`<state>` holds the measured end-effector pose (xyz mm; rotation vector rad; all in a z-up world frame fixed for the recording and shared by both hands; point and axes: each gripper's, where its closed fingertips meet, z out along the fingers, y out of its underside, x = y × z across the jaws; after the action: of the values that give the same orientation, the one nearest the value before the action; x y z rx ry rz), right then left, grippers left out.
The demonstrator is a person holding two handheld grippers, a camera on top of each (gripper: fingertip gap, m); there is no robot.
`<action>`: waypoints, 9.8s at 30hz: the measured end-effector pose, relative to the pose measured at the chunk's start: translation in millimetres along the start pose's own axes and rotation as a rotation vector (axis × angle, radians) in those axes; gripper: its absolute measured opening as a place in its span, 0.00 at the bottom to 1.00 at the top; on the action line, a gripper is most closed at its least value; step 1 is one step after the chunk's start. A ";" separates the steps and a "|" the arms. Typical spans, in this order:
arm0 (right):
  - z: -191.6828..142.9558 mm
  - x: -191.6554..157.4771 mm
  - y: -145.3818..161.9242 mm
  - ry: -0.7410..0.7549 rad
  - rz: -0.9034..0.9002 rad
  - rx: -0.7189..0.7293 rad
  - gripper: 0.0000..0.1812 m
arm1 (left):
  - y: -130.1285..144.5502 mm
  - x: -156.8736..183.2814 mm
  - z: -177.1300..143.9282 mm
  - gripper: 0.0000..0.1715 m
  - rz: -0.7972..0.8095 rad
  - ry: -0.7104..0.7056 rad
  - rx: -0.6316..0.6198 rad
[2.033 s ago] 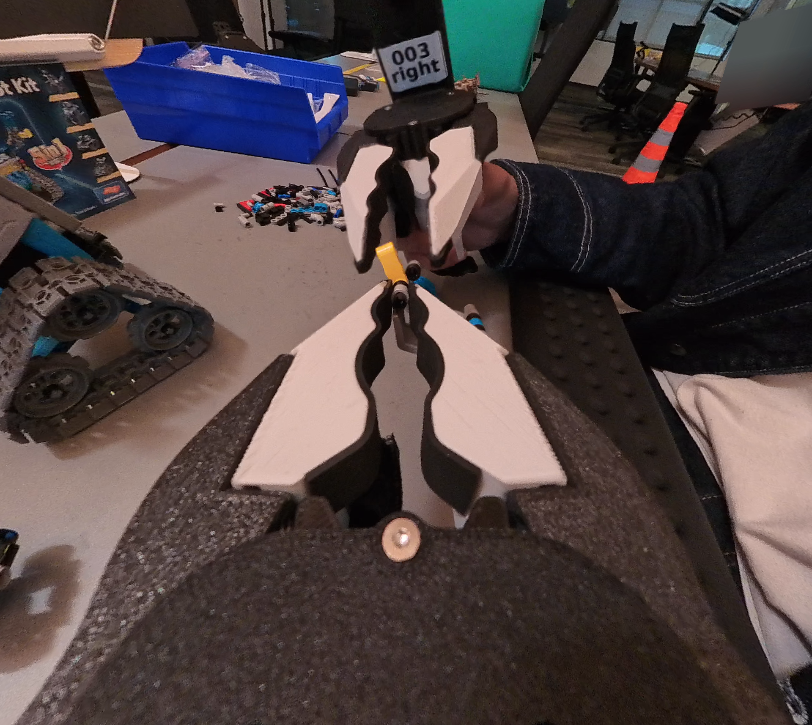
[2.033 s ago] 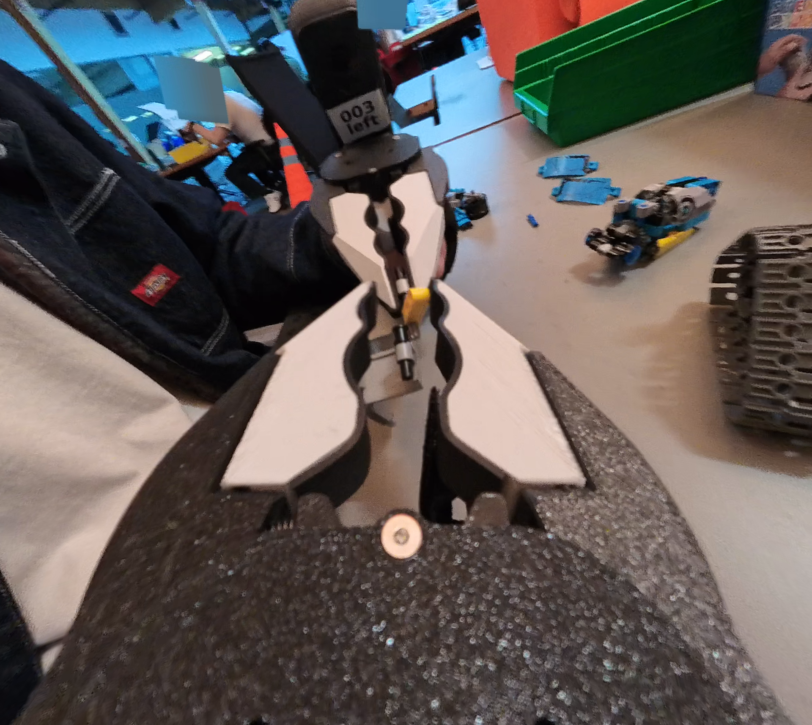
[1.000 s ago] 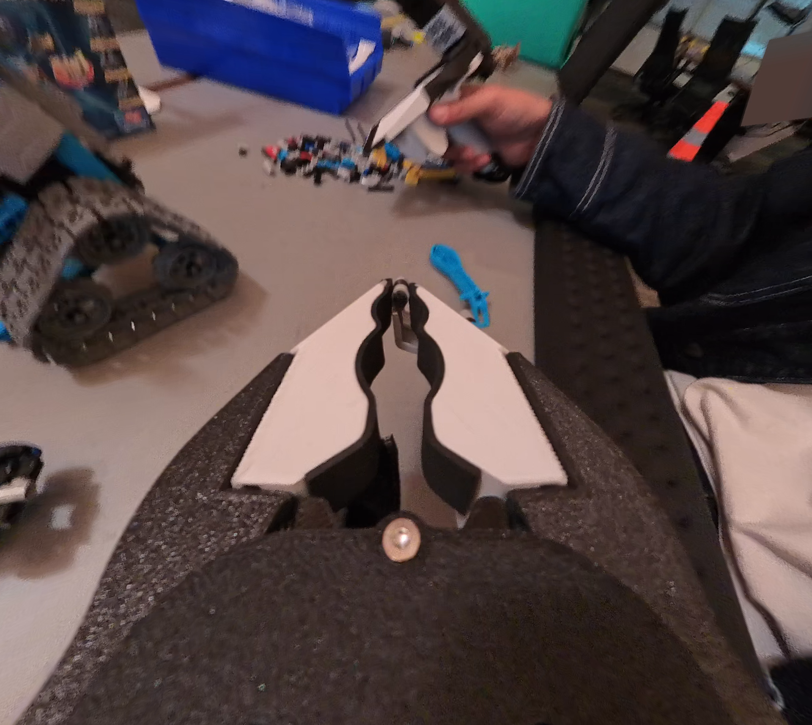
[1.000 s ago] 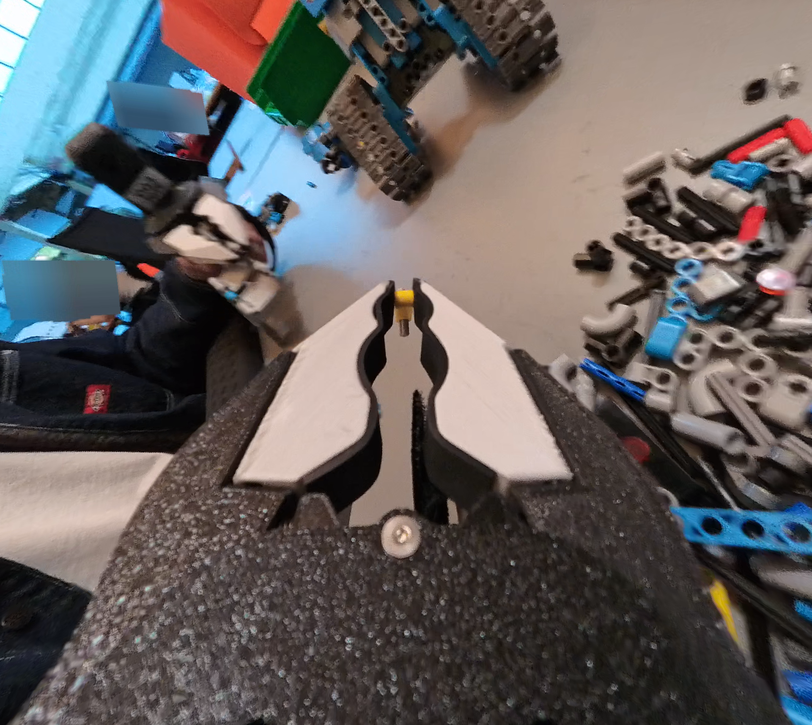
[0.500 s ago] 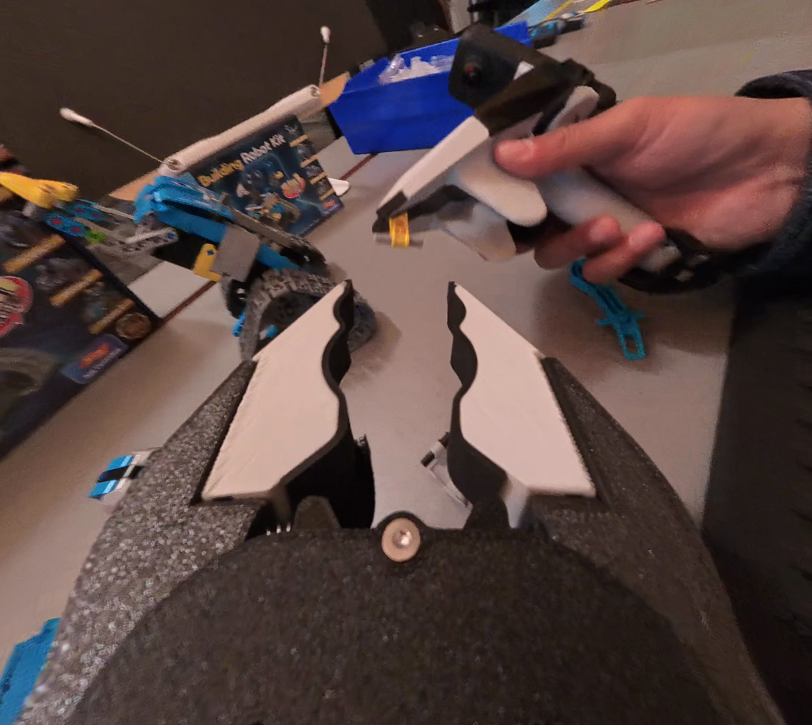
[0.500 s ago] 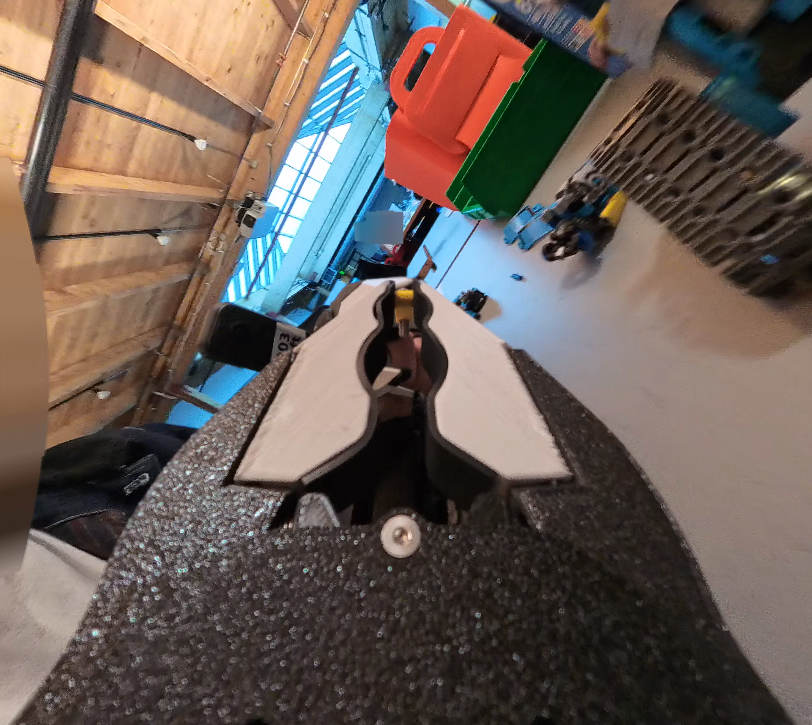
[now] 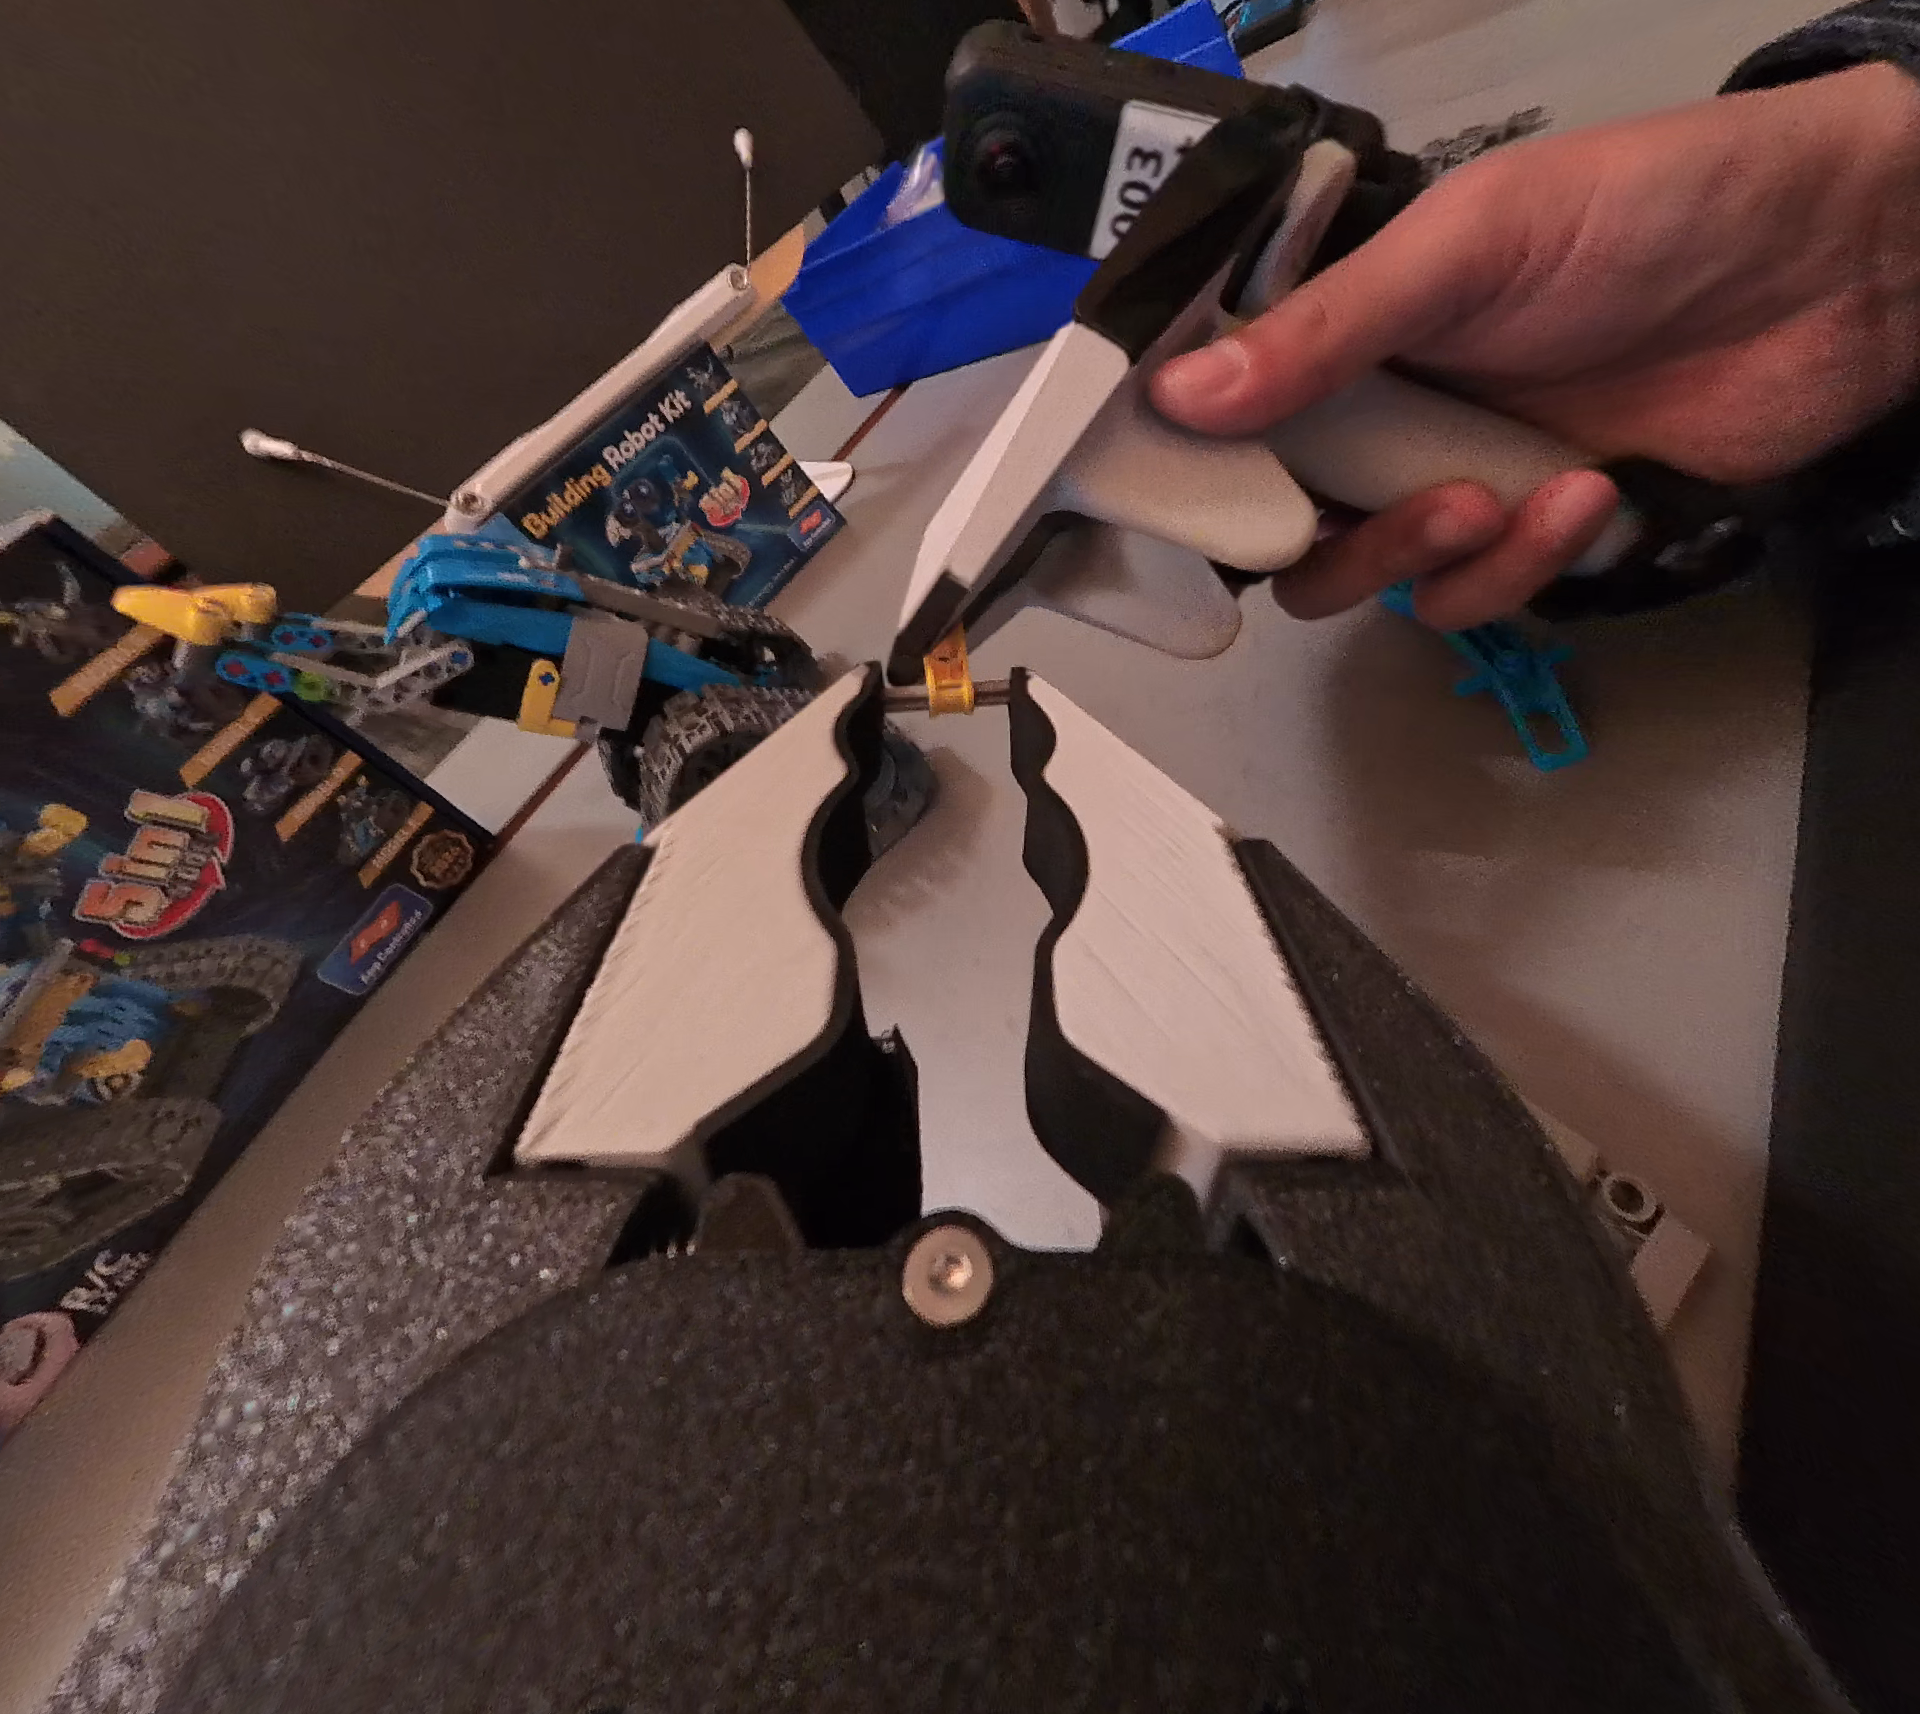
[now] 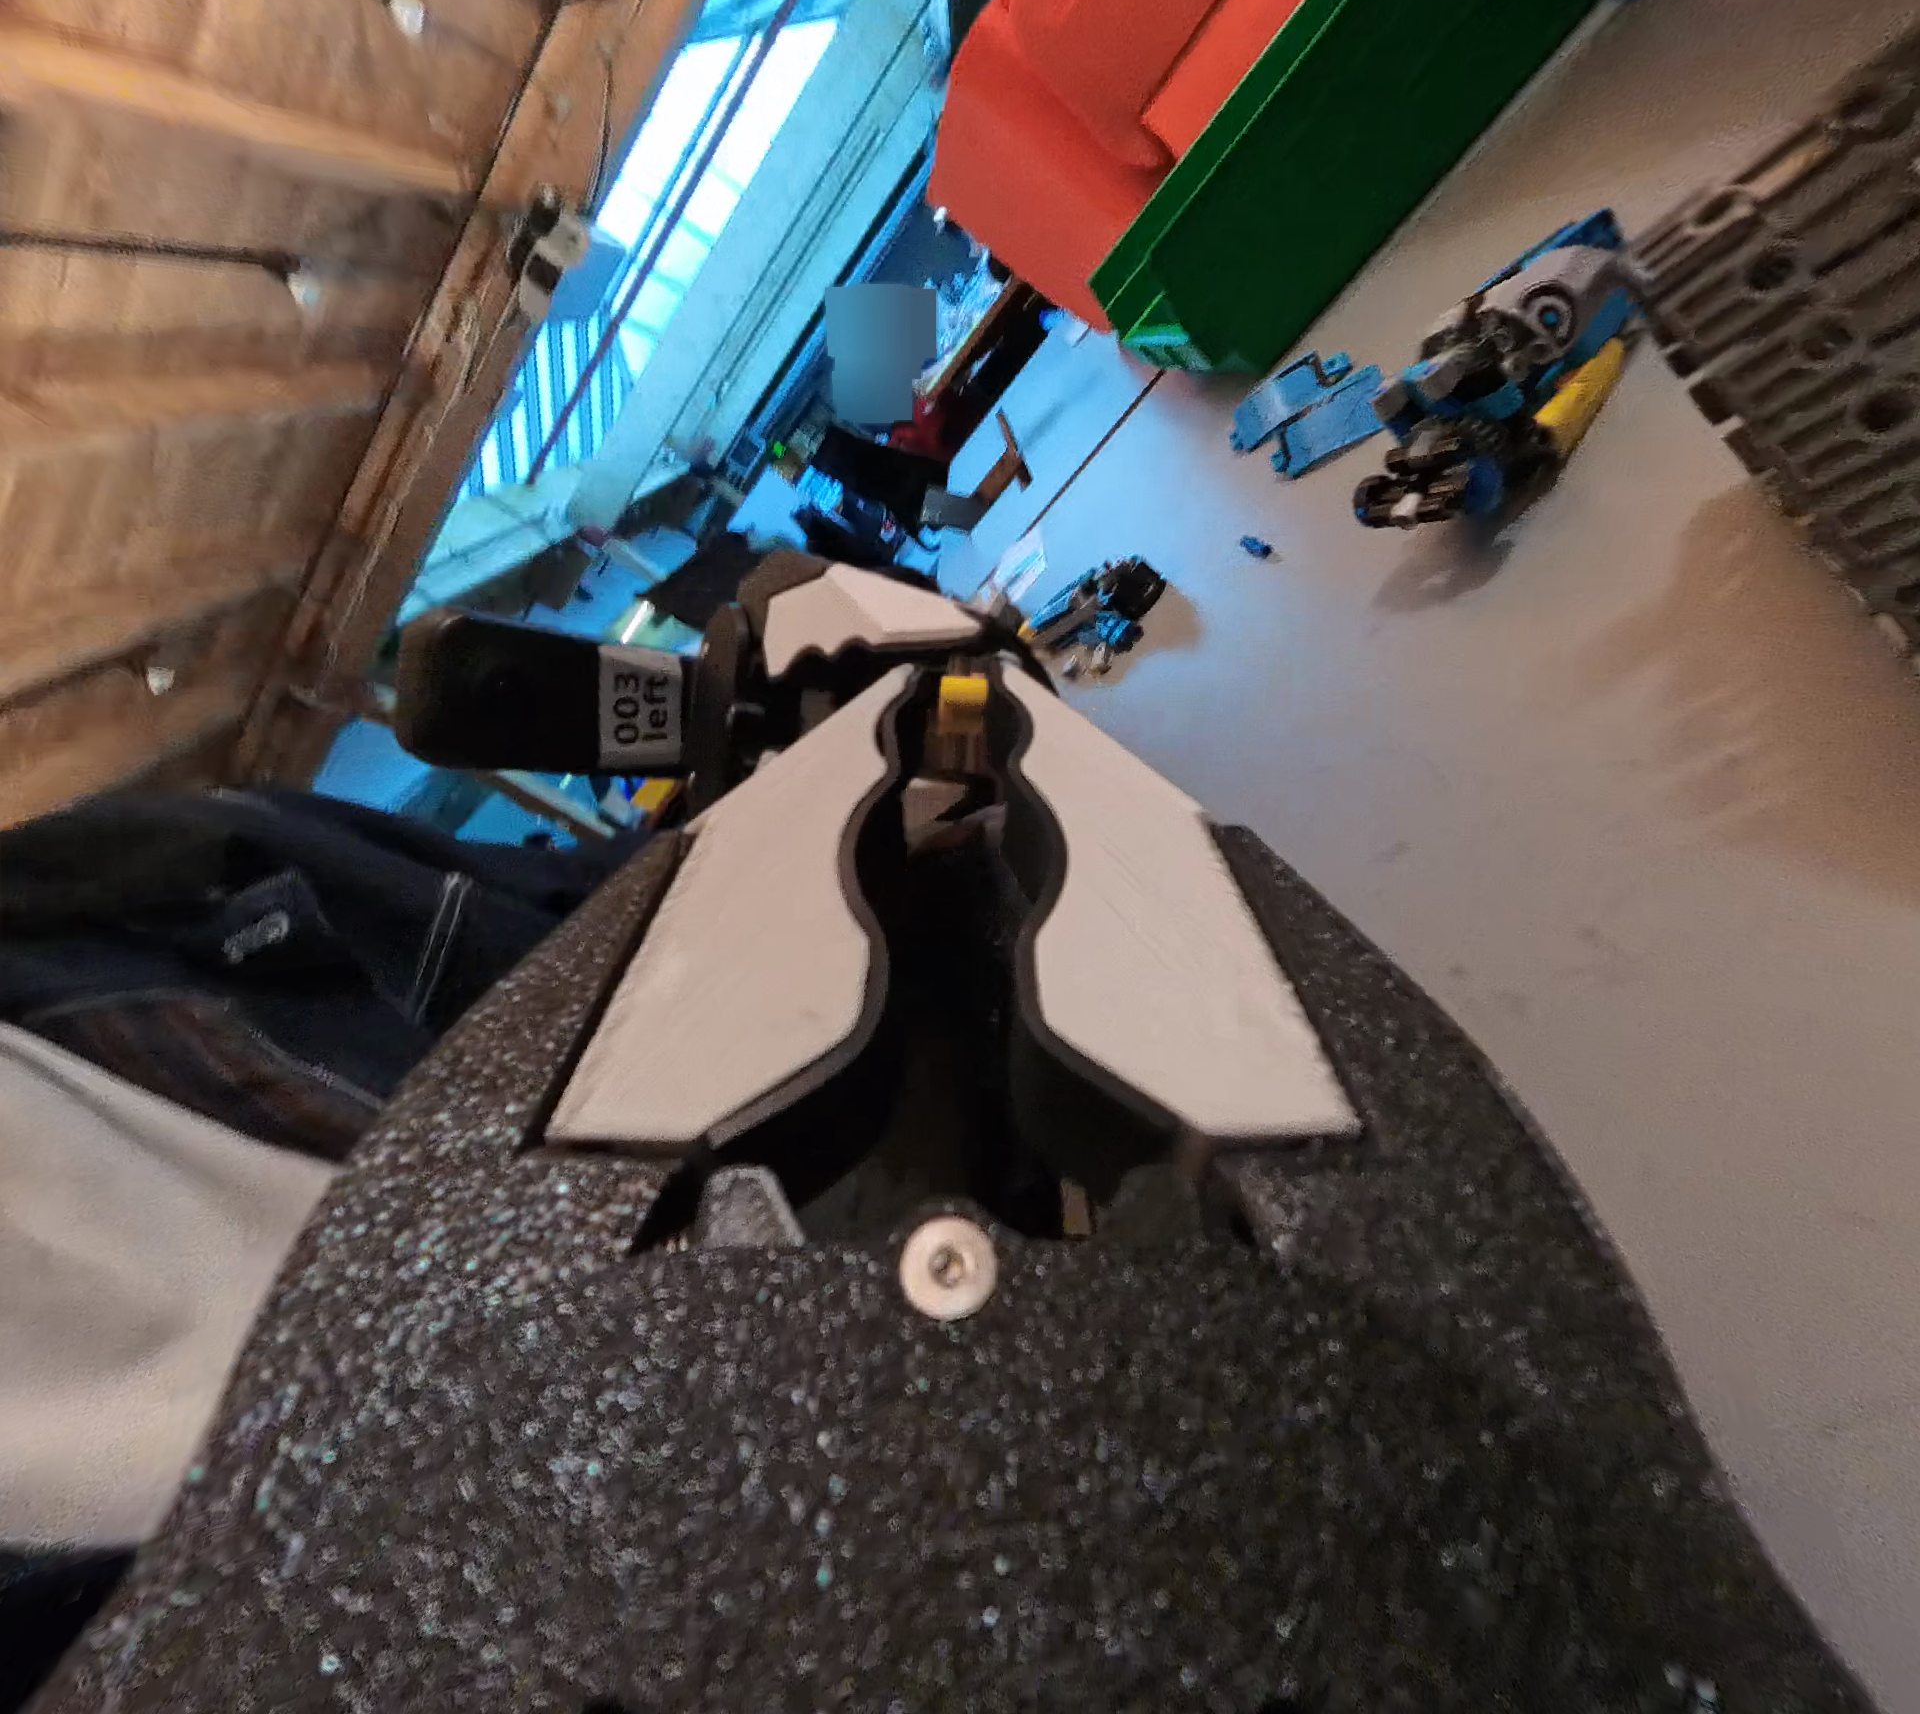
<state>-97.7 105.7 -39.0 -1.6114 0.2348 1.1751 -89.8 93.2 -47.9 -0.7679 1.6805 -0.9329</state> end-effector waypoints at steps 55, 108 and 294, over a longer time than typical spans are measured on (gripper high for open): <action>3.8 -0.8 15.7 0.307 -0.636 -0.208 0.03 | -18.2 -10.4 -11.0 0.00 -0.690 0.263 0.177; -1.1 -16.1 5.0 0.572 -1.343 -0.175 0.09 | -20.3 -1.6 -19.0 0.01 -1.456 0.837 0.268; -302.2 101.4 -45.1 1.158 -0.349 -0.121 0.14 | -14.6 17.8 -14.2 0.03 -1.098 0.378 0.225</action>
<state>152.2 -85.0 -108.5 -2.1743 0.5844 -0.1134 -107.7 74.1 -40.9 -1.4597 1.3468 -2.0793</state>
